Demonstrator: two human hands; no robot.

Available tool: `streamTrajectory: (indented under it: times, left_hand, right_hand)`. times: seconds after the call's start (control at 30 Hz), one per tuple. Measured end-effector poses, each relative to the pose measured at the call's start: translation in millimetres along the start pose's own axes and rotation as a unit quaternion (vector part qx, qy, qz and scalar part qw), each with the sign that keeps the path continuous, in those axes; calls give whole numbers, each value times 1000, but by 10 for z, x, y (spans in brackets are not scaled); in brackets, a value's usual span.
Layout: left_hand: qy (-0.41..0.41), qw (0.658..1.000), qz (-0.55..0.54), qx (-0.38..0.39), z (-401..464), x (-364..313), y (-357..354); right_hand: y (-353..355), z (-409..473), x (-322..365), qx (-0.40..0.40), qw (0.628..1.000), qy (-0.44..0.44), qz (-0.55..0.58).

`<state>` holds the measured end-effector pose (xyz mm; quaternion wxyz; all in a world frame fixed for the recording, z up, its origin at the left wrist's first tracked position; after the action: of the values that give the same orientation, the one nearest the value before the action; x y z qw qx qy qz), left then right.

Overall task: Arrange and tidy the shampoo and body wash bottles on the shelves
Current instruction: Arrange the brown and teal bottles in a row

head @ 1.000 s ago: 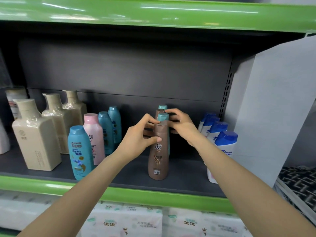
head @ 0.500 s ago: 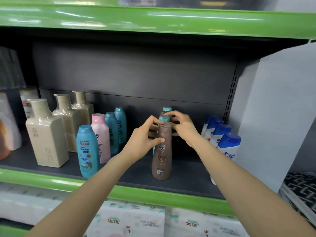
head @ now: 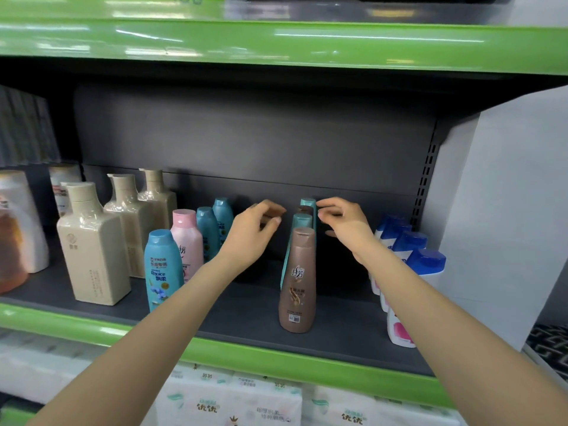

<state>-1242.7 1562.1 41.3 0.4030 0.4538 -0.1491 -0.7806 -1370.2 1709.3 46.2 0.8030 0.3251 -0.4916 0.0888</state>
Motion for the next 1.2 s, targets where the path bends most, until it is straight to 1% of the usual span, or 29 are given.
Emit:
streamTrajectory:
  times: [0.1, 0.17, 0.27, 0.37, 0.53, 0.73, 0.83, 0.9, 1.0, 1.1, 1.2]
  left_hand:
    - [-5, 998, 31, 56, 216, 66, -22]
    - [-16, 995, 26, 96, 299, 108, -65]
    - [-34, 993, -2, 112, 345, 162, -100]
    - [-43, 994, -8, 105, 368, 197, -123]
    - [-48, 995, -7, 87, 397, 207, -157]
    - [-39, 995, -2, 91, 408, 194, -148]
    - [-33, 996, -35, 71, 385, 144, -76]
    - [-36, 997, -56, 33, 372, 45, 6]
    - [-51, 998, -48, -8, 341, -196, 109]
    - [-99, 995, -18, -7, 266, -525, 126]
    - [-135, 991, 7, 19, 146, -786, 49]
  right_hand:
    - [-30, 152, 3, -9, 999, -8, -53]
    - [-59, 266, -17, 11, 996, -27, -88]
    - [-129, 399, -72, 46, 992, -38, -107]
    - [-191, 466, -151, 47, 993, -34, -104]
    - [-175, 379, -178, 25, 998, -50, -6]
    - [-11, 233, -51, -13, 998, -45, -32]
    - [119, 151, 66, -43, 998, -34, -44]
    - [198, 102, 131, -58, 997, -23, -51]
    - [276, -4, 225, -79, 995, -14, -56]
    - [323, -147, 321, -106, 993, 11, -58]
    - [362, -334, 437, -118, 990, 34, -66]
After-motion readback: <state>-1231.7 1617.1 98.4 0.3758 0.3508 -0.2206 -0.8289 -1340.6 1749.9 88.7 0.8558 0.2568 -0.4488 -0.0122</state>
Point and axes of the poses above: each hand's wrist, its own z-axis towards the middle knuckle, its own y-axis out of the back of the hand, x = y × z, the point moved 4 cm from there along z, towards the middle knuckle, and after that the axes turned 13 degrees about x, right-handed, at the moved point
